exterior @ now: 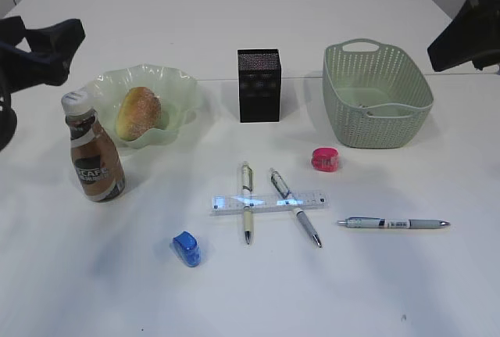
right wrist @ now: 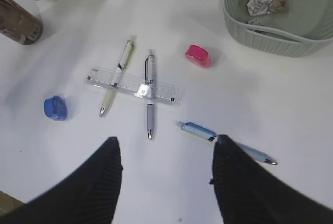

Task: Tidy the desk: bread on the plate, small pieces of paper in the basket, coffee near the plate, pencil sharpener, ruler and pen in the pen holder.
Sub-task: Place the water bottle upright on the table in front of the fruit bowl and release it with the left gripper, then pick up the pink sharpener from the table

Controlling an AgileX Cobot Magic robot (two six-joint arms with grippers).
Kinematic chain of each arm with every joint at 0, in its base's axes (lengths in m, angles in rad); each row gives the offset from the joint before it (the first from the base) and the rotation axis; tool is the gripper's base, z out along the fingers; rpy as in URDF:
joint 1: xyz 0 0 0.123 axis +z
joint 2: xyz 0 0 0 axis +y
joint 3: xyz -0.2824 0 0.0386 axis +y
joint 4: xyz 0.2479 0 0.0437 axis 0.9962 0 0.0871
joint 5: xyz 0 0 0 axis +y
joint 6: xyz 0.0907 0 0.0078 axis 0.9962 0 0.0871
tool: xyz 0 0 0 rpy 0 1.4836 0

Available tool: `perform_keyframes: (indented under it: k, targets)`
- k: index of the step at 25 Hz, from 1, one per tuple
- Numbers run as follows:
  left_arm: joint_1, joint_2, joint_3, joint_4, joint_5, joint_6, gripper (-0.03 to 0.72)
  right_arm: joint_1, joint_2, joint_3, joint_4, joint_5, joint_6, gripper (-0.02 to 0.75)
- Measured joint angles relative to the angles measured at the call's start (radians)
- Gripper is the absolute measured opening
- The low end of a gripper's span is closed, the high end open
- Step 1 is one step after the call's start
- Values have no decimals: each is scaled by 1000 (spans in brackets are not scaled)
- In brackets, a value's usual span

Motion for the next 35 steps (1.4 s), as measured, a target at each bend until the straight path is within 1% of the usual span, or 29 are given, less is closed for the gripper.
perform_keyframes:
  k: [2,8,10,14,18,28,32,35]
  targets:
    - [0,-57,-52,22,132,0,599,0,0,0,2,0,0,443]
    - [0,-192,-231,40,679,0,594,0,0,0,2,0,0,443]
    - [0,-228,-273,40,825,0,594,0,0,0,2,0,0,443]
    - [0,-303,-330,40,1107,0,594,0,0,0,2,0,-4,443]
    - [0,-378,-359,33,1359,0,593,0,0,0,2,0,-14,443]
    - [0,-514,-367,-60,1827,0,593,0,0,0,2,35,-109,443]
    - [0,-531,-367,-112,1922,0,582,0,0,0,2,42,-139,443]
    - [0,-543,-367,-146,1937,0,568,0,0,0,2,51,-188,443]
